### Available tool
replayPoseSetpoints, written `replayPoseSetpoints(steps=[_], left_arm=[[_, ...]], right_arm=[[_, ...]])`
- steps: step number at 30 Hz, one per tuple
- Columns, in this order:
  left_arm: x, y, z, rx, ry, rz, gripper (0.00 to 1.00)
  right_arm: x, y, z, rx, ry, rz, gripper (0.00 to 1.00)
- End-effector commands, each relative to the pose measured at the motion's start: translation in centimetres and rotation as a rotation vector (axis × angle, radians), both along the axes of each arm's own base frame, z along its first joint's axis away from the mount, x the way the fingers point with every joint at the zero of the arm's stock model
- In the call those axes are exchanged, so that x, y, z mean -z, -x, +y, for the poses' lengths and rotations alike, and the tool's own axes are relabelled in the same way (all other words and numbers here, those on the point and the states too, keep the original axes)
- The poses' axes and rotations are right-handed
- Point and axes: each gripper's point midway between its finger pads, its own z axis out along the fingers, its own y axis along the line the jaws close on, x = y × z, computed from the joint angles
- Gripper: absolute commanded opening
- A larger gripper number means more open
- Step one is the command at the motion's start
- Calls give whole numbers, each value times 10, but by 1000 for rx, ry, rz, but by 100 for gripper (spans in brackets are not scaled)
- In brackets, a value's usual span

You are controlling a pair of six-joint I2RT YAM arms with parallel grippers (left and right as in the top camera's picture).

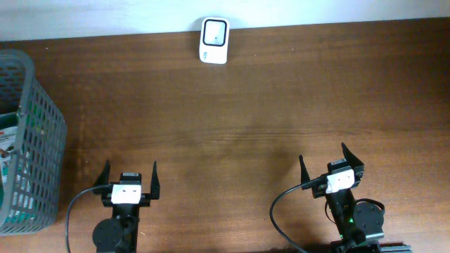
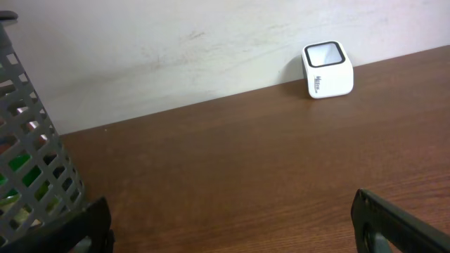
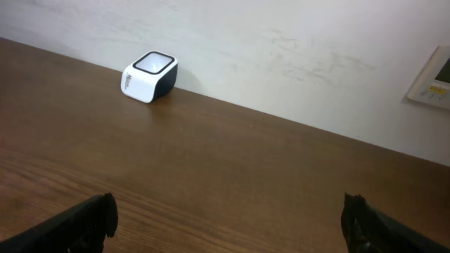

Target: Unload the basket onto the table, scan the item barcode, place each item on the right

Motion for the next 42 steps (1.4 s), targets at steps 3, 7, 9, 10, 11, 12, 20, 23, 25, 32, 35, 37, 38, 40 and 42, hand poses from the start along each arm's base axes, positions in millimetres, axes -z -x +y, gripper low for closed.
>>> replayPoseSetpoints(steps=[3, 7, 9, 10, 11, 12, 20, 23, 25, 32, 35, 37, 38, 40, 42], left_arm=[[1, 0, -1, 9, -11, -1, 99], [1, 0, -1, 9, -11, -1, 99], [1, 0, -1, 9, -11, -1, 99], [1, 0, -1, 9, -11, -1, 99], [1, 0, -1, 9, -11, -1, 99], [1, 0, -1, 9, -11, -1, 99], [1, 0, -1, 9, -11, -1, 99], [1, 0, -1, 9, -11, 0, 99], [1, 0, -1, 9, -11, 0, 99], [1, 0, -1, 9, -11, 0, 99], [1, 0, -1, 9, -10, 0, 99], [1, 0, -1, 7, 8, -1, 99], [1, 0, -1, 7, 12, -1, 99], [0, 0, -1, 7, 12, -5, 99], [-6, 1, -1, 6, 26, -17, 99]], right_arm=[[1, 1, 4, -21, -11, 2, 98], [1, 1, 4, -21, -11, 2, 98], [1, 1, 4, -21, -11, 2, 98], [1, 1, 4, -21, -11, 2, 98], [1, 1, 4, -21, -11, 2, 98], [1, 1, 4, -21, -11, 2, 98], [1, 1, 4, -21, -11, 2, 98], [1, 1, 4, -21, -11, 2, 98], [1, 1, 4, -21, -11, 2, 98], [2, 1, 4, -21, -11, 2, 98], [1, 1, 4, -21, -11, 2, 98], [1, 1, 4, -21, -11, 2, 98], [1, 1, 4, -21, -11, 2, 98], [1, 1, 4, -21, -11, 2, 98], [1, 1, 4, -21, -11, 2, 98]])
